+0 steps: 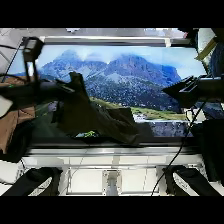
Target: Fold the clothes and pants, and hang the long-sleeved shirts on hangers.
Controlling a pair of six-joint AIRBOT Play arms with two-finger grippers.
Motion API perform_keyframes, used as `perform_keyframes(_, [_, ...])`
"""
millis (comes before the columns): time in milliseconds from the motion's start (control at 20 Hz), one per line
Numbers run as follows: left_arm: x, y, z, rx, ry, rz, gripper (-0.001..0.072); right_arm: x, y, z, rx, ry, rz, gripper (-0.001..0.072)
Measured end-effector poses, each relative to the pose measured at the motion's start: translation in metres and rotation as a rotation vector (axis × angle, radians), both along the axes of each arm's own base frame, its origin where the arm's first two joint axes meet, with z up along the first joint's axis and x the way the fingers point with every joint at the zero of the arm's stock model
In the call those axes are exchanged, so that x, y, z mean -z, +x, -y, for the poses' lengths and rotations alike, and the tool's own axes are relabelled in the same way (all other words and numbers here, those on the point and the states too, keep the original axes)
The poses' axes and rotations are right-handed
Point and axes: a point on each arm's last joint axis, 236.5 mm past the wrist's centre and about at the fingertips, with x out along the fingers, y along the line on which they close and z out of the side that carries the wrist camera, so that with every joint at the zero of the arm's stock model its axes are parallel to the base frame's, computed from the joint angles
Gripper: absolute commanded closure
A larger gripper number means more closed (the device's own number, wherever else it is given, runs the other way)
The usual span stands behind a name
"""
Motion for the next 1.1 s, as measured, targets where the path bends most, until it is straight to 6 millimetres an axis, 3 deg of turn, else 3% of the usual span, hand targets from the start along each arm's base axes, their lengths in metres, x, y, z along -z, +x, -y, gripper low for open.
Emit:
perform_keyframes(200, [0.021, 0.072, 0.025, -0.045, -0.021, 0.018, 0.0672, 0.019, 0.025, 0.004, 0.03, -0.026, -0.043, 0.0706])
perform_keyframes(250, [0.029, 0.089, 0.028, -0.057, -0.019, 0.012, 0.0505, 0.027, 0.034, 0.007, 0.046, -0.045, -0.057, 0.0705])
perform_keyframes(300, [0.037, 0.107, 0.029, -0.074, -0.019, 0.007, 0.0162, 0.037, 0.044, 0.012, 0.062, -0.068, -0.072, 0.0705])
perform_keyframes(350, [0.042, 0.123, 0.026, -0.098, -0.022, 0.004, -0.0005, 0.047, 0.054, 0.018, 0.083, -0.098, -0.083, 0.0703])
perform_keyframes(450, [0.049, 0.154, 0.003, -0.179, -0.041, -0.009, -0.0002, 0.069, 0.077, 0.037, 0.137, -0.183, -0.099, 0.0684])
perform_keyframes(500, [0.047, 0.166, -0.016, -0.229, -0.055, -0.009, -0.0002, 0.078, 0.088, 0.048, 0.165, -0.214, -0.106, 0.0641])
perform_keyframes(550, [0.045, 0.177, -0.041, -0.289, -0.07, -0.012, -0.0001, 0.087, 0.097, 0.057, 0.189, -0.237, -0.121, 0.0541])
perform_keyframes(650, [0.049, 0.184, -0.096, -0.396, -0.07, -0.059, -0.0001, 0.106, 0.11, 0.086, 0.252, -0.285, -0.166, 0.0506])
perform_keyframes(750, [0.066, 0.172, -0.15, -0.482, -0.043, -0.16, 0.0, 0.125, 0.108, 0.115, 0.31, -0.303, -0.246, 0.0505])
perform_keyframes(900, [0.119, 0.115, -0.205, -0.561, 0.006, -0.367, 0.0, 0.161, 0.079, 0.154, 0.394, -0.269, -0.403, 0.0503])
perform_keyframes(950, [0.141, 0.088, -0.213, -0.582, 0.005, -0.435, -0.0001, 0.173, 0.065, 0.158, 0.413, -0.23, -0.443, 0.0411])
perform_keyframes(1000, [0.162, 0.063, -0.213, -0.595, -0.013, -0.492, 0.0, 0.188, 0.052, 0.157, 0.43, -0.175, -0.478, 0.0235])
perform_keyframes(1050, [0.183, 0.038, -0.206, -0.607, -0.059, -0.54, 0.0, 0.202, 0.038, 0.15, 0.444, -0.107, -0.505, 0.0179])
perform_keyframes(1100, [0.199, 0.019, -0.196, -0.619, -0.122, -0.571, -0.0001, 0.217, 0.027, 0.14, 0.456, -0.043, -0.53, 0.0179])
